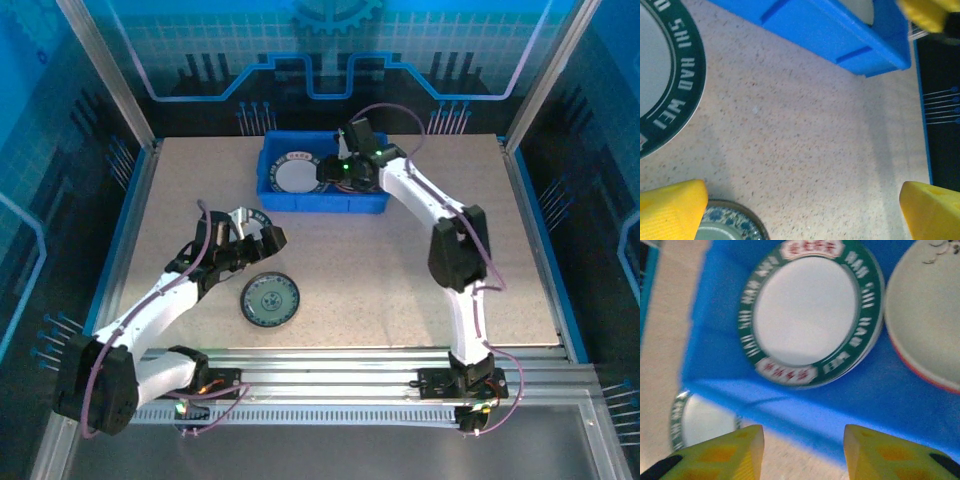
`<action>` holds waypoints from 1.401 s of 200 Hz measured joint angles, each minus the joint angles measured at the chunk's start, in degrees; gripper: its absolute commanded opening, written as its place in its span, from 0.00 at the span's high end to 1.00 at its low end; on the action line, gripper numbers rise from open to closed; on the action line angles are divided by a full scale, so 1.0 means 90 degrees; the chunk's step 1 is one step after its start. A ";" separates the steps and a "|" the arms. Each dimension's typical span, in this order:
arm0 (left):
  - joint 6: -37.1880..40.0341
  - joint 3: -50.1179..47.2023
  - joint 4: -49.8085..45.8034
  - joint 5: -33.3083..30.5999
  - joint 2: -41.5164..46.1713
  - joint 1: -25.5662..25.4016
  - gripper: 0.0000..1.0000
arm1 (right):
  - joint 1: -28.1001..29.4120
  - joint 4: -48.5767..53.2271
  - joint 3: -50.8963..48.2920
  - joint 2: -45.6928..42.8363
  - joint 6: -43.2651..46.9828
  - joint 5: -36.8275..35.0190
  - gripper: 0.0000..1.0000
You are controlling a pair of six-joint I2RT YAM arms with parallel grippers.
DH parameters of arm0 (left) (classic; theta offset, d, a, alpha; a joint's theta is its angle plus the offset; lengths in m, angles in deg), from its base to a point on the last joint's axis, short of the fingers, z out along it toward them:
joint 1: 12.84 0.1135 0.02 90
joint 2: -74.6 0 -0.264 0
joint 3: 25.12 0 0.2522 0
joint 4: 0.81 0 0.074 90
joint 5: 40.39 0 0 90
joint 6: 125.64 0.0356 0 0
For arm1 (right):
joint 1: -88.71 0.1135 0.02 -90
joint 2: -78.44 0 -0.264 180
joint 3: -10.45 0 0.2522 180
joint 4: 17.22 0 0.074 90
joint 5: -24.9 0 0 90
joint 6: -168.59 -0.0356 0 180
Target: Place the plates into the plastic bin on the countertop
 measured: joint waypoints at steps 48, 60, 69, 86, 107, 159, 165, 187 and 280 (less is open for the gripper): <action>0.0265 0.0034 -0.1302 -0.0129 0.0593 -0.0012 0.01 | 0.0658 -0.1219 -0.2358 -0.2089 -0.0015 0.0918 0.61; 0.0255 0.0005 -0.1515 -0.0143 0.0843 -0.0029 0.01 | 0.0828 -0.1418 -0.2844 -0.2273 -0.0044 0.1095 0.61; 0.0211 -0.0061 -0.1627 -0.0165 0.1066 -0.0051 0.01 | 0.0947 -0.1481 -0.3162 -0.2331 -0.0070 0.1212 0.61; 0.0158 -0.0226 -0.1880 -0.0177 0.1411 -0.0109 0.01 | 0.1134 -0.1484 -0.3631 -0.2339 -0.0114 0.1392 0.62; 0.0097 -0.0432 -0.2305 -0.0185 0.1710 -0.0189 0.01 | 0.1358 -0.1462 -0.4056 -0.2344 -0.0121 0.1545 0.60; -0.0301 -0.0852 -0.2941 -0.0219 0.2300 -0.0612 0.01 | 0.1693 -0.1416 -0.4498 -0.2322 -0.0109 0.1906 0.52; -0.0350 -0.0918 -0.2982 -0.0226 0.2344 -0.0656 0.01 | 0.1710 -0.1416 -0.4515 -0.2297 -0.0107 0.1938 0.51; -0.0566 -0.1110 -0.3084 -0.0267 0.2489 -0.0763 0.01 | 0.1780 -0.1418 -0.4524 -0.2101 -0.0087 0.2013 0.51; -0.1190 -0.1753 -0.3196 -0.0476 0.3019 -0.0971 0.01 | 0.1804 -0.1389 -0.4522 -0.1056 -0.0019 0.2489 0.58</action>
